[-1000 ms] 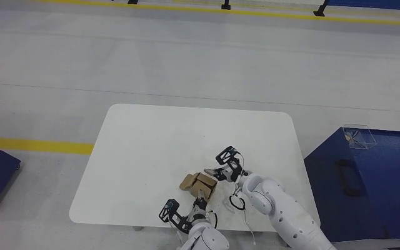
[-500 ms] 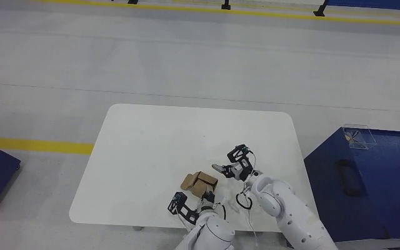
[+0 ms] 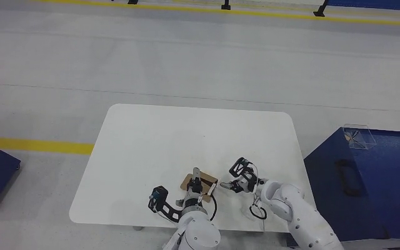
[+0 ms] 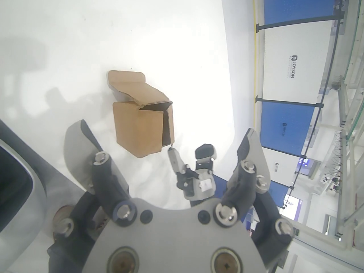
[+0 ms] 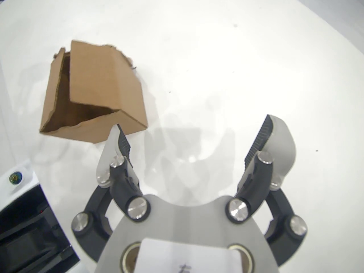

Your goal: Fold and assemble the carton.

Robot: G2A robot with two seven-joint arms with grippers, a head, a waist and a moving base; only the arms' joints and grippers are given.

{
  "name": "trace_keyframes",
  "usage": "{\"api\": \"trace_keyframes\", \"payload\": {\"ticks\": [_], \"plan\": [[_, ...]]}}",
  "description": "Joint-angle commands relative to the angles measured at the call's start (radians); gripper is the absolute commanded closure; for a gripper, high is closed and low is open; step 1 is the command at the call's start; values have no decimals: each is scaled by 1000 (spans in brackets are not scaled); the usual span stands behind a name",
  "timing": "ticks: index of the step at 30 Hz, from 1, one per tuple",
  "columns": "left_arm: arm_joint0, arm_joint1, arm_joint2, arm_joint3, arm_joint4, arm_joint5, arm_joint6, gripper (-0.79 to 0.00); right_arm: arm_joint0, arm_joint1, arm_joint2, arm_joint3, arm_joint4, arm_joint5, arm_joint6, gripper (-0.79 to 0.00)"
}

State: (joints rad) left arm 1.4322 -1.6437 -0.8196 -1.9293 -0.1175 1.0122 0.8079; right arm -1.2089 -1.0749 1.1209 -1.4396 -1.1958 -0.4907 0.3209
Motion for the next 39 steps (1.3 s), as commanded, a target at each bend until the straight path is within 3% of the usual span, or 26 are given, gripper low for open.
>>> {"api": "trace_keyframes", "payload": {"ticks": [1,14,21,23,26,32,39], "plan": [[0,0,0,0,0,0,0,-785,17,-6,-20,12,-9,20,28,-785],[0,0,0,0,0,0,0,-785,210,-96,-199,205,46,233,6,-785],[0,0,-7,1,-2,-9,-2,-785,266,-118,-199,280,98,260,-9,-785],[11,3,-34,26,48,-77,21,-785,271,-120,-182,278,123,271,-23,-785],[45,18,-27,29,68,-231,-97,-785,258,-118,-157,254,153,264,-58,-785],[119,70,-39,105,235,-672,-217,-785,203,-119,-147,189,133,283,-146,-785],[119,70,-39,105,235,-672,-217,-785,203,-119,-147,189,133,283,-146,-785]]}}
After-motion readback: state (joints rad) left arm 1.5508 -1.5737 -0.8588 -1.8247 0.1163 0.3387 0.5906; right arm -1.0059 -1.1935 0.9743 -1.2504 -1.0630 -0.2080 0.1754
